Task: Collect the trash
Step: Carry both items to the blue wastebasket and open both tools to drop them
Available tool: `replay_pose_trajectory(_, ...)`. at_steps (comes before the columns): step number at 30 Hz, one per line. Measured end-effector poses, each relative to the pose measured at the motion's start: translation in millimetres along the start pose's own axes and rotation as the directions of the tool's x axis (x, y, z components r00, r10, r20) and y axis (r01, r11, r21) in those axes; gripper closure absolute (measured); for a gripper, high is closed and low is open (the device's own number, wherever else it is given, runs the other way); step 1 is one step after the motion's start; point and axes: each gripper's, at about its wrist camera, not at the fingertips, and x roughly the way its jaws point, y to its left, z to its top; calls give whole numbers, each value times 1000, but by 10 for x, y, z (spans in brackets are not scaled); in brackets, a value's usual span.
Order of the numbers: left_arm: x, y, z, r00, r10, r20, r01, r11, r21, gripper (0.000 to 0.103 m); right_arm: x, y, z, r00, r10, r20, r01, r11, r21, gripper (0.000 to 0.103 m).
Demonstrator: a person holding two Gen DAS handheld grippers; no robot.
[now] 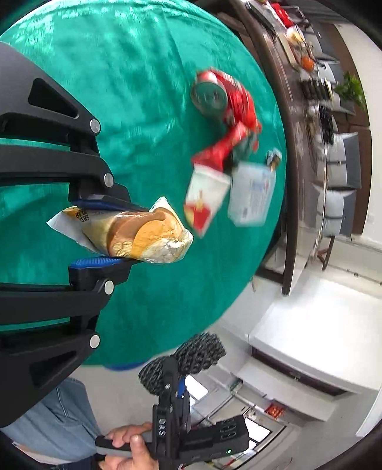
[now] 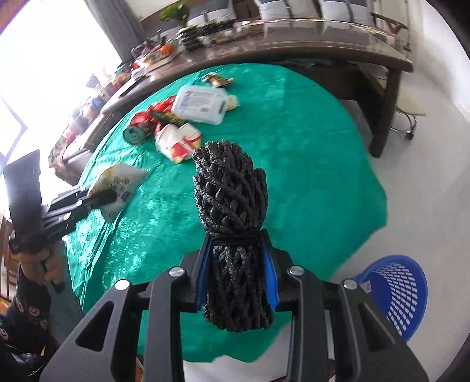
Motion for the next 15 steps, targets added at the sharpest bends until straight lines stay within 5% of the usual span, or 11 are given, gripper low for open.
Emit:
replay_pose_trajectory(8, 330, -1226, 233, 987, -155, -28, 157, 980, 120, 79, -454, -1061, -300, 993, -116, 22, 109, 975, 193, 73)
replay_pose_trajectory(15, 950, -2301, 314, 967, -227, -117, 244, 956, 163, 78, -397, -1998, -668, 974, -205, -95, 225, 916, 331, 73)
